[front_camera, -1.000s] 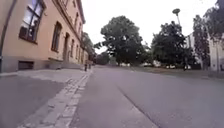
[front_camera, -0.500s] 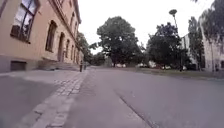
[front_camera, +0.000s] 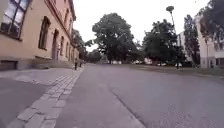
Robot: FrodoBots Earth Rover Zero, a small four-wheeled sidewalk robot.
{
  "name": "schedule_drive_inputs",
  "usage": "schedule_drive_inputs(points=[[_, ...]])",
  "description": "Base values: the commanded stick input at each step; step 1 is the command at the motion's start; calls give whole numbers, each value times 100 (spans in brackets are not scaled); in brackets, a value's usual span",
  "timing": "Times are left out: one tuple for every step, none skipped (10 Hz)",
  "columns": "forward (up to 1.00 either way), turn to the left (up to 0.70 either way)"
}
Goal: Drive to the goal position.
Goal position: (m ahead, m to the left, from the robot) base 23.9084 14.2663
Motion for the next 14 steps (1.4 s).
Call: schedule_drive_inputs(points=[[45,0],[45,0],[45,0],[45,0],[45,0],[45,0],[45,0],[45,0],[45,0],[45,0],[45,0],[45,0],[45,0],[45,0]])
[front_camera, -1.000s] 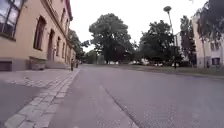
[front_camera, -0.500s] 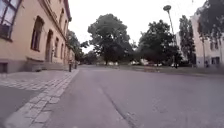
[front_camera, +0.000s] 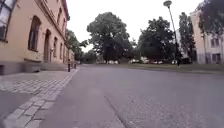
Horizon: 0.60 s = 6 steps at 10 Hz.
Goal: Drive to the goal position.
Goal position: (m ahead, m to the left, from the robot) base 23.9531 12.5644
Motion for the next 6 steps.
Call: schedule_drive_inputs(points=[[45,0],[45,0],[45,0],[45,0],[45,0],[45,0]])
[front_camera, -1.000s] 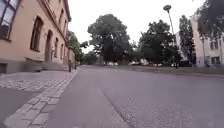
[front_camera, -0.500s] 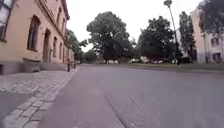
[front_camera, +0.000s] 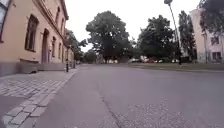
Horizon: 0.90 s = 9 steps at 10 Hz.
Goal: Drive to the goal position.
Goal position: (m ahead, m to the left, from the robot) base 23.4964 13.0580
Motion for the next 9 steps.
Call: schedule_drive_inputs(points=[[45,0],[45,0],[45,0],[45,0],[45,0],[45,0],[45,0],[45,0],[45,0]])
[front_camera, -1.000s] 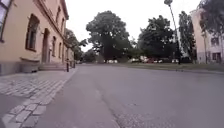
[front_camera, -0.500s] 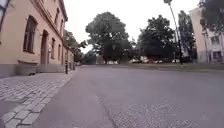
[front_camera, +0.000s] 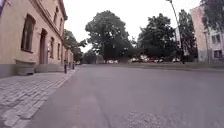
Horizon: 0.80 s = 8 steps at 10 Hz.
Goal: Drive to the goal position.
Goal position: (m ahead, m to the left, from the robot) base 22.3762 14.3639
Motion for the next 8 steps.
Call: schedule_drive_inputs(points=[[45,0],[45,0],[45,0],[45,0],[45,0],[45,0],[45,0],[45,0]])
